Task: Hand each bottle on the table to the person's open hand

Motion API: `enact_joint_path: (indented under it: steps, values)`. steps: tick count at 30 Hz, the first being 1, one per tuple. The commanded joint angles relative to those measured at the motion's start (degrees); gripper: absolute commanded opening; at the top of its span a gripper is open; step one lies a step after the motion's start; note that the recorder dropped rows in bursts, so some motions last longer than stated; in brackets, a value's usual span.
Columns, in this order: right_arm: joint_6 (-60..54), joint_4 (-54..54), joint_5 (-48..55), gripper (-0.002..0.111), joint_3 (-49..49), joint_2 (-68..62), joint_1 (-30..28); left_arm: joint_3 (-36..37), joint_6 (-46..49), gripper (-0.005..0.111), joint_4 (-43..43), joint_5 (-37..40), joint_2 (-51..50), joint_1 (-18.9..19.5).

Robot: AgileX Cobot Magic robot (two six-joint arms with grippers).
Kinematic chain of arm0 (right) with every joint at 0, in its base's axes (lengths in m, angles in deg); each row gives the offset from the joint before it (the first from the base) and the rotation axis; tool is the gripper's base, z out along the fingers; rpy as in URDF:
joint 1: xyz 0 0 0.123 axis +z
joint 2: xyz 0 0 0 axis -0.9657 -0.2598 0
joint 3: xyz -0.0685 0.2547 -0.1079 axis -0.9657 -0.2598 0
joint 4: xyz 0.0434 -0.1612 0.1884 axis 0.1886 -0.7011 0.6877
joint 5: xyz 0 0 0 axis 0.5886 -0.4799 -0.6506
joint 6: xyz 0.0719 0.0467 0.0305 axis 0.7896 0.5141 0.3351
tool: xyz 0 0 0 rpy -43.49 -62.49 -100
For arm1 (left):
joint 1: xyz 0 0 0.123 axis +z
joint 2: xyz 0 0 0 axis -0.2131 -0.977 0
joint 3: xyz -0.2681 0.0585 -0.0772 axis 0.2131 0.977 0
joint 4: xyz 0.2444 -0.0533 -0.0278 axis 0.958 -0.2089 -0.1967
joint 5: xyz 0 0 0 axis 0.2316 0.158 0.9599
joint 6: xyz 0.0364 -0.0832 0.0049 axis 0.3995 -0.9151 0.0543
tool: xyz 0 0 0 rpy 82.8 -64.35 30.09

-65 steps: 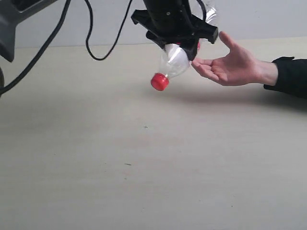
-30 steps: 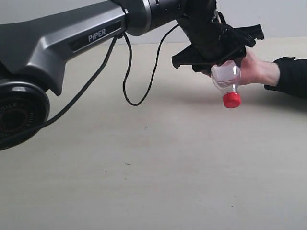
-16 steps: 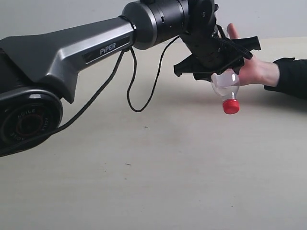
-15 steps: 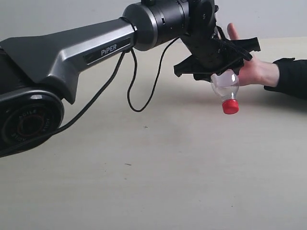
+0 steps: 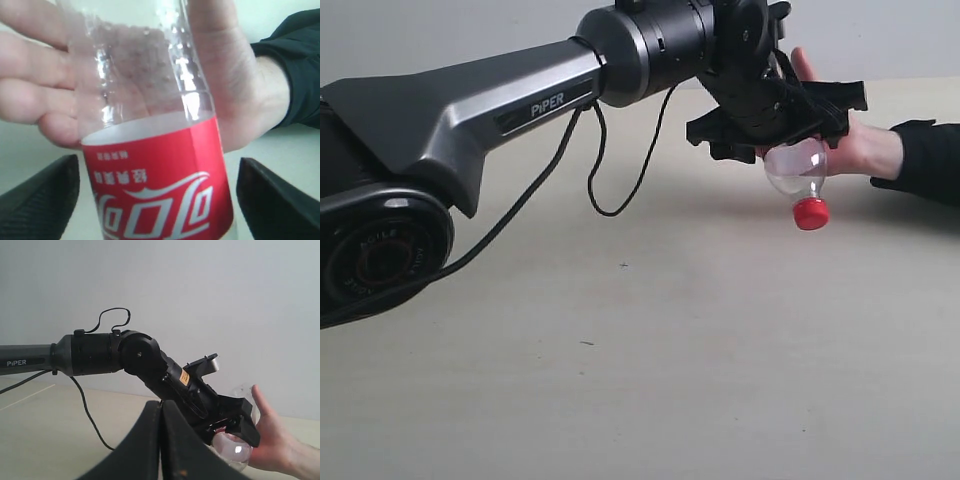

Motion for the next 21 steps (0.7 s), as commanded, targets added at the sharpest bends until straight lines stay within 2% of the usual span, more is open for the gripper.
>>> enact_joint_path:
  steps: [1,7,10,17,21]
  values:
    - [-0.36,-0.07,-0.04,0.000,-0.28,0.20,0.15,-0.47,0.96,0.082,0.14,-0.65,2.19,-0.05]
    - [-0.36,-0.07,-0.04,0.000,-0.28,0.20,0.15,-0.47,10.30,0.082,0.21,5.10,9.87,1.15]
    - [-0.36,-0.07,-0.04,0.000,-0.28,0.20,0.15,-0.47,18.32,0.082,0.21,11.60,13.78,2.06]
    - [-0.36,-0.17,-0.04,0.000,-0.28,0.20,0.15,-0.47,29.86,0.082,0.32,23.76,16.95,2.70]
    - [-0.36,-0.17,-0.04,0.000,-0.28,0.20,0.15,-0.47,32.20,0.081,0.32,24.00,16.95,2.79]
